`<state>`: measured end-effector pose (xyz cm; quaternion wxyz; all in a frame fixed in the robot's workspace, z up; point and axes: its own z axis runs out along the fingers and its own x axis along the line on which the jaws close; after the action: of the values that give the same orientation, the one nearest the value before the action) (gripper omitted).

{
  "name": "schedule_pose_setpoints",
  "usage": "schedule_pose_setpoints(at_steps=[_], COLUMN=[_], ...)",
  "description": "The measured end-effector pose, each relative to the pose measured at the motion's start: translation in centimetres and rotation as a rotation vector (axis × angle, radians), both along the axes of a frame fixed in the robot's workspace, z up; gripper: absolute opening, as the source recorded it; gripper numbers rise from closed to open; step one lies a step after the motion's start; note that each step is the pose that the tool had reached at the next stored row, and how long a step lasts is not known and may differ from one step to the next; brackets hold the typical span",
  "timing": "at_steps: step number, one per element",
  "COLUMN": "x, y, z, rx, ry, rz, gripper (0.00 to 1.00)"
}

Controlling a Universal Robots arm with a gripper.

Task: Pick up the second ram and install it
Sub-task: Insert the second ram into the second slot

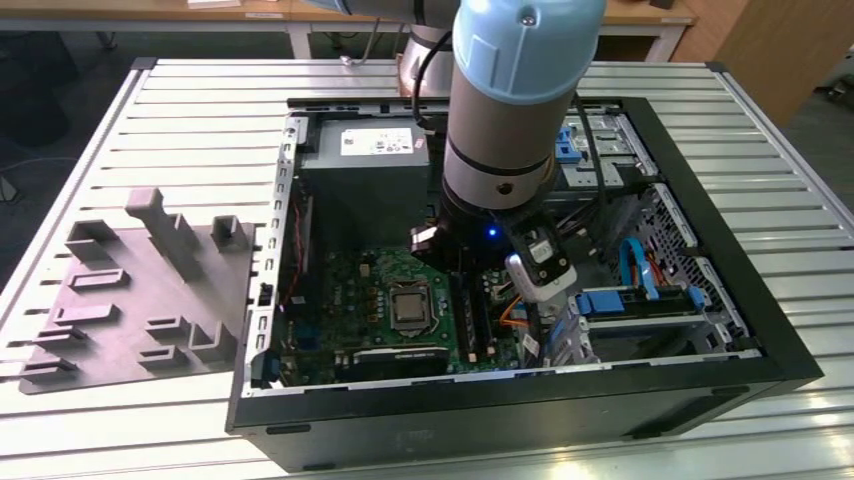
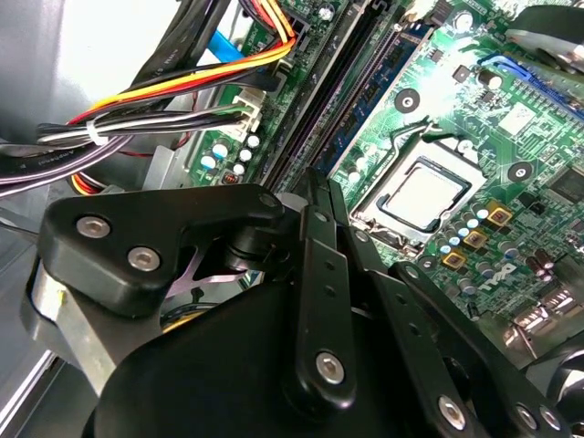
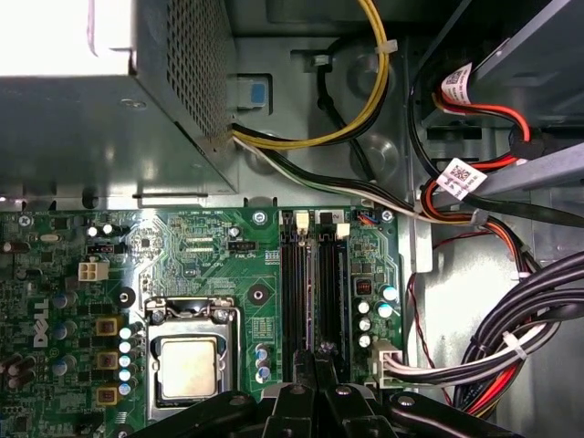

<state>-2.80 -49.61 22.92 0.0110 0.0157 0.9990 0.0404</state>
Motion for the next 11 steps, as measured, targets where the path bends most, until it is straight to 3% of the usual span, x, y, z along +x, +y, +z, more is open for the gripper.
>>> schedule_pose_setpoints(at_steps=[11], x=[0.00], y=[0.00], z=[-0.11], rx=[-0.0001], ry=[0.0000], rz=[0.000], gripper=[0.11])
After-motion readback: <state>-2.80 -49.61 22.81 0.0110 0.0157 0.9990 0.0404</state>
